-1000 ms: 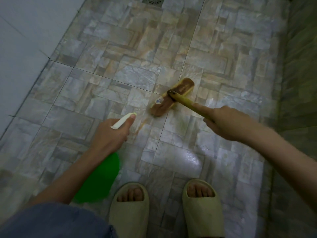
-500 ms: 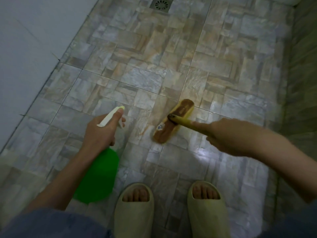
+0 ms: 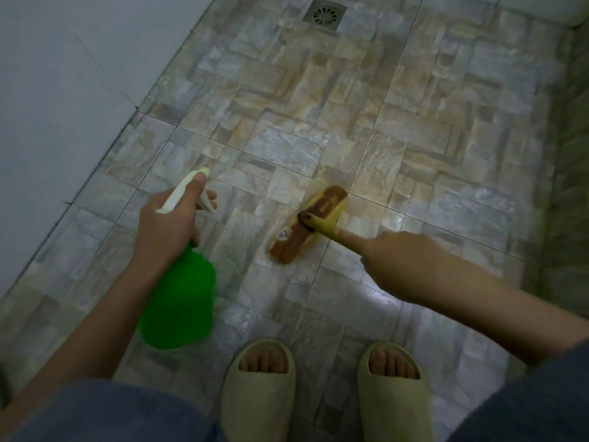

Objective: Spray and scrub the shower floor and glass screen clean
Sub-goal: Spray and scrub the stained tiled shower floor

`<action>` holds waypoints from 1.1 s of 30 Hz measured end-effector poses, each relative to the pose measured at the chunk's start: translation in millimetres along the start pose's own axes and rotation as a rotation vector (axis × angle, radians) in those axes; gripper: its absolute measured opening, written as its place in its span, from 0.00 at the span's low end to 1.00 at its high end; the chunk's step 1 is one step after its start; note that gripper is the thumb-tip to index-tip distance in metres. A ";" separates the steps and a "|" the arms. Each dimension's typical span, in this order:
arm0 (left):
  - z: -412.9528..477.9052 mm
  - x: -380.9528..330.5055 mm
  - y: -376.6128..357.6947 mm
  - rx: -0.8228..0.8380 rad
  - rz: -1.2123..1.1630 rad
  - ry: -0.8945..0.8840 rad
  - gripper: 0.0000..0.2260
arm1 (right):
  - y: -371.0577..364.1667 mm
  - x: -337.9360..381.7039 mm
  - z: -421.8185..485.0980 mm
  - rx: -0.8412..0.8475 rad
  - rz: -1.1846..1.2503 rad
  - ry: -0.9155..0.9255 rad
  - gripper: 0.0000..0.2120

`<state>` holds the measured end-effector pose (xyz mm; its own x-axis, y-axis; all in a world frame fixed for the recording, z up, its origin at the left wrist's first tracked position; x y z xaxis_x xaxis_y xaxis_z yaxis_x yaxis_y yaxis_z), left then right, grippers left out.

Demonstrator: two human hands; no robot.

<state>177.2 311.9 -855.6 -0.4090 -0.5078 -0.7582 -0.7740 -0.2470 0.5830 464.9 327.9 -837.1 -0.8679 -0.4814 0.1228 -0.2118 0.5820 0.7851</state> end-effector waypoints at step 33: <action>18.5 20.6 34.7 -0.156 -0.137 0.108 0.23 | 22.1 54.6 93.6 -0.164 0.182 -0.005 0.36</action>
<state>133.0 308.2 -856.4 -0.2449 -0.5438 -0.8027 -0.7313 -0.4400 0.5212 370.8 375.9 -869.9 -0.8872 -0.3749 0.2688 0.0241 0.5442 0.8386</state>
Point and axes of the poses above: each hand's wrist, its own z-axis towards the middle knuckle, its own y-axis out of the back of the hand, x = y × z, the point moved 3 cm from there along z, towards the middle knuckle, and after that the axes turned 10 degrees about z, right-handed, at the moved point
